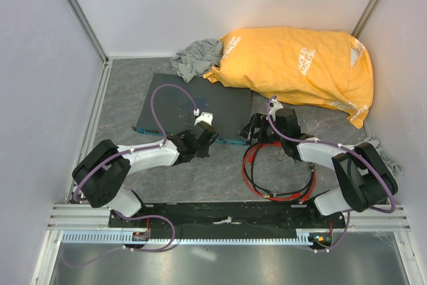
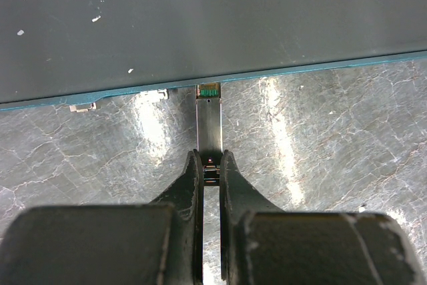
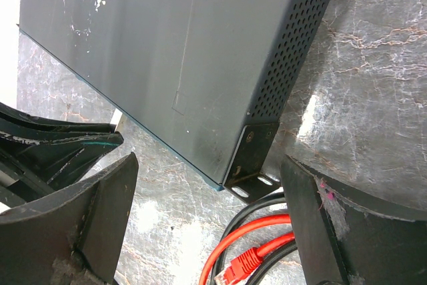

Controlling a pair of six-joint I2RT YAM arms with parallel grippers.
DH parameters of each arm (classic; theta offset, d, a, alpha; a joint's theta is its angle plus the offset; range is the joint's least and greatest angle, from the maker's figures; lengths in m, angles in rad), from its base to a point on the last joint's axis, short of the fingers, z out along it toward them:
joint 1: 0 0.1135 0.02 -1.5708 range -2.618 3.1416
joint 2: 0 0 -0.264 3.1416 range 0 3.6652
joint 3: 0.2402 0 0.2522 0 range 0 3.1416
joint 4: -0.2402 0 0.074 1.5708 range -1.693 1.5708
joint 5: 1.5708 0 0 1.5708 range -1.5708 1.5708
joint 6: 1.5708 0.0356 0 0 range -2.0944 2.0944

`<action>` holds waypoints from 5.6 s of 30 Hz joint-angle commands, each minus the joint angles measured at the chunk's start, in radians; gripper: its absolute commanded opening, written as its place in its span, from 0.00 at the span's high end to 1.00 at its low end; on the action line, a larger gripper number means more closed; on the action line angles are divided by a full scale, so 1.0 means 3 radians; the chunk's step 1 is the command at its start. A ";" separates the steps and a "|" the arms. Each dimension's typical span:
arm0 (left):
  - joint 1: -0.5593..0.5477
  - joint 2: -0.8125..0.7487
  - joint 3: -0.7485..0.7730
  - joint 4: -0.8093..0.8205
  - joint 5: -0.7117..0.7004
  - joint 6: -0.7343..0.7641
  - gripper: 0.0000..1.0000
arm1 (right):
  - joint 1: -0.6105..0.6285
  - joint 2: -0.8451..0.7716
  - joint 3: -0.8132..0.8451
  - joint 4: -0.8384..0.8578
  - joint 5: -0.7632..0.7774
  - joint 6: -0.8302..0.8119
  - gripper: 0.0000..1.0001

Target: Insert the plug into the switch port

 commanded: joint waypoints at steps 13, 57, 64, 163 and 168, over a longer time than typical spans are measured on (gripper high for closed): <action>0.0001 0.0016 0.0176 -0.0117 -0.0174 -0.0128 0.98 | 0.0000 0.0021 -0.0024 0.0171 -0.0068 0.0032 0.05; -0.0086 0.0077 0.0294 0.0562 0.0122 0.0439 0.98 | 0.0000 0.0011 -0.0029 0.0182 -0.0078 0.0037 0.05; 0.0032 0.0108 0.0156 0.0854 0.0240 0.0465 0.99 | 0.0000 0.0016 -0.0034 0.0192 -0.0078 0.0037 0.05; 0.0165 0.0016 0.0187 0.0047 0.0051 0.0204 0.98 | 0.0000 0.0077 0.0047 0.0100 -0.0043 -0.0142 0.05; 0.0165 0.0148 0.0196 0.0026 0.0026 0.0245 0.99 | -0.0005 0.0103 0.0098 0.0100 -0.0032 -0.0208 0.06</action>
